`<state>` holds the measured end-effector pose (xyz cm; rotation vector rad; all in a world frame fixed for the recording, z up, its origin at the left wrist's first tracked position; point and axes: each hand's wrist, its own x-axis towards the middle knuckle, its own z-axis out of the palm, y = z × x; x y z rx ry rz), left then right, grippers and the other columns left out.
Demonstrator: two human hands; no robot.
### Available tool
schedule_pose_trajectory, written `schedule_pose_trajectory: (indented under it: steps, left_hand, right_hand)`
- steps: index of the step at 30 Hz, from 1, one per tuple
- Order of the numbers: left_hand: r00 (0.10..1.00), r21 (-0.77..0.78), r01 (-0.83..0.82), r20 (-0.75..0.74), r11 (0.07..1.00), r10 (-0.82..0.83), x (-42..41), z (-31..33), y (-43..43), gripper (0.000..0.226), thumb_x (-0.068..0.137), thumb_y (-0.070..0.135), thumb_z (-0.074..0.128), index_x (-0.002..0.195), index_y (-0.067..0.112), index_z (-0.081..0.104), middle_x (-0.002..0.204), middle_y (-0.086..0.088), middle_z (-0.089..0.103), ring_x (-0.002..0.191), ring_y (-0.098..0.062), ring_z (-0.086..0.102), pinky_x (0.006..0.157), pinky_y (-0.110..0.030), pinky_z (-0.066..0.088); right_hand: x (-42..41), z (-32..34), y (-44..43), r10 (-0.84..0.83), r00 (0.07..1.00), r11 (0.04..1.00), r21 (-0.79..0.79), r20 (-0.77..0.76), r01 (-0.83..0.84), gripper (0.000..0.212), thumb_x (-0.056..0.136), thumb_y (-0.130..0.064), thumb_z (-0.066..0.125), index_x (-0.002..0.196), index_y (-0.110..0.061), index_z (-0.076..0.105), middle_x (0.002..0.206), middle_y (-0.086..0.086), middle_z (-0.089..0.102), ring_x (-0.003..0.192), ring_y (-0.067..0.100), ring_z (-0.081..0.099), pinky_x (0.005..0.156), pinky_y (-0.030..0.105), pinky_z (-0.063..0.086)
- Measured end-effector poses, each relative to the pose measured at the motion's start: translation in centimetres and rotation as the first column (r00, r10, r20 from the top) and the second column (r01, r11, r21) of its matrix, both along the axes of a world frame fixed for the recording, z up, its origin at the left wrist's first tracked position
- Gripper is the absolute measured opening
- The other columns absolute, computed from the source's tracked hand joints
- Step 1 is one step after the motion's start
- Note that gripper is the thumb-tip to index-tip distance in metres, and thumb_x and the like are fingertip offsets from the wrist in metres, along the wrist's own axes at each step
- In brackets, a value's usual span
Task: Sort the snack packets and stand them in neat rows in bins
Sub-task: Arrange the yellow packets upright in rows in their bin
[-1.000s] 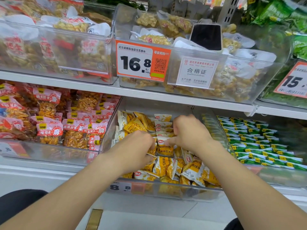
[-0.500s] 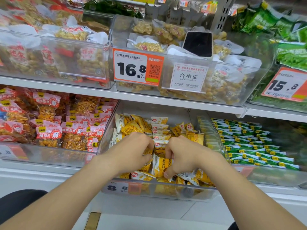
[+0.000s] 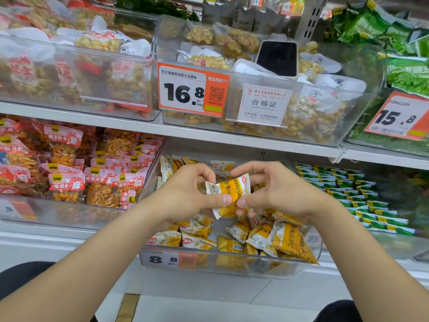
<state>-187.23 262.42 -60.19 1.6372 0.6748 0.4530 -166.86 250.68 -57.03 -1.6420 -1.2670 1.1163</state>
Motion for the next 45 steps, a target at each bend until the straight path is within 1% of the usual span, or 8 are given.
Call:
schedule_pose_trajectory:
  steps: [6,11,15,23,31,36,41,45]
  left_hand:
    - [1.000,-0.095,-0.019,0.017,0.995,0.020,0.2,0.5,-0.3,0.040,0.078,0.006,0.091,0.107,0.006,0.063,0.113,-0.018,0.073,0.086,-0.028,0.079,0.064,-0.035,0.064]
    - [0.978,0.359,-0.026,-0.183,0.933,0.098,0.1,-0.2,-0.1,0.035,0.073,0.021,0.097,0.093,0.023,0.069,0.085,0.002,0.072,0.064,-0.002,0.068,0.057,-0.017,0.054]
    - [0.936,0.680,0.084,-0.304,0.728,0.176,-0.3,-1.9,0.4,0.027,0.085,0.013,0.082,0.095,0.032,0.066,0.086,0.012,0.064,0.080,-0.004,0.062,0.074,-0.029,0.057]
    - [0.823,0.694,0.387,-0.557,0.607,0.113,-0.4,-2.9,0.2,0.023,0.096,0.026,0.068,0.119,0.026,0.069,0.119,0.002,0.065,0.118,-0.020,0.056,0.093,-0.038,0.051]
    - [0.813,0.695,0.405,-0.571,0.594,0.114,-0.4,-2.9,0.4,0.022,0.096,0.027,0.068,0.116,0.020,0.072,0.115,-0.001,0.067,0.112,-0.023,0.061,0.090,-0.042,0.055]
    - [0.829,0.713,0.398,-0.549,0.577,0.107,-0.4,-3.1,0.5,0.020,0.096,0.026,0.068,0.115,0.021,0.072,0.114,0.000,0.067,0.110,-0.022,0.062,0.089,-0.041,0.056]
    - [0.873,0.764,0.359,-0.478,0.536,0.097,-0.4,-3.1,0.6,0.021,0.098,0.018,0.065,0.114,0.028,0.072,0.113,0.008,0.066,0.108,-0.013,0.062,0.083,-0.026,0.050]
    - [0.903,0.801,0.347,-0.426,0.489,0.057,-0.1,-2.7,-0.4,0.017,0.098,0.019,0.062,0.106,0.031,0.070,0.106,0.014,0.059,0.098,-0.008,0.060,0.079,-0.025,0.050]
  right_hand:
    - [0.8,-0.8,0.2,0.052,0.990,0.999,0.021,-0.130,-0.050,0.042,0.086,-0.009,0.085,0.126,-0.013,0.074,0.121,0.017,0.076,0.121,0.043,0.068,0.109,0.059,0.047]
    - [0.1,-0.9,0.6,0.032,0.977,0.998,0.048,0.212,-0.043,0.019,0.093,-0.021,0.082,0.111,-0.018,0.080,0.103,0.000,0.082,0.100,0.019,0.078,0.092,0.037,0.061]
    - [1.3,-2.2,1.4,-0.081,0.687,0.997,0.061,0.722,0.053,0.015,0.081,-0.035,0.086,0.092,-0.034,0.076,0.088,-0.012,0.076,0.093,0.011,0.069,0.087,0.040,0.059]
    - [-1.3,-5.7,5.1,0.124,0.411,0.992,-0.103,0.903,-0.071,0.025,0.077,-0.029,0.087,0.096,-0.023,0.073,0.093,-0.001,0.063,0.092,0.026,0.061,0.076,0.042,0.057]
    - [-1.7,-5.4,5.7,0.155,0.449,0.986,-0.164,0.880,-0.019,0.030,0.078,-0.037,0.091,0.095,-0.017,0.076,0.090,0.001,0.064,0.087,0.027,0.064,0.073,0.045,0.060]
    - [-1.6,-2.9,5.4,0.018,0.315,0.985,-0.070,0.949,0.156,0.068,0.046,-0.074,0.093,0.082,-0.024,0.065,0.082,-0.003,0.065,0.084,0.022,0.062,0.067,0.036,0.047]
    - [-0.7,-0.3,1.6,0.209,0.618,0.968,-0.250,0.758,-0.021,0.040,0.061,-0.050,0.100,0.074,-0.022,0.075,0.064,-0.010,0.073,0.063,0.002,0.067,0.063,0.032,0.059]
    - [-0.2,0.1,-1.0,0.316,0.556,0.928,-0.372,0.768,-0.014,0.043,0.063,-0.060,0.094,0.090,-0.032,0.078,0.086,-0.009,0.072,0.084,0.000,0.057,0.074,0.028,0.049]
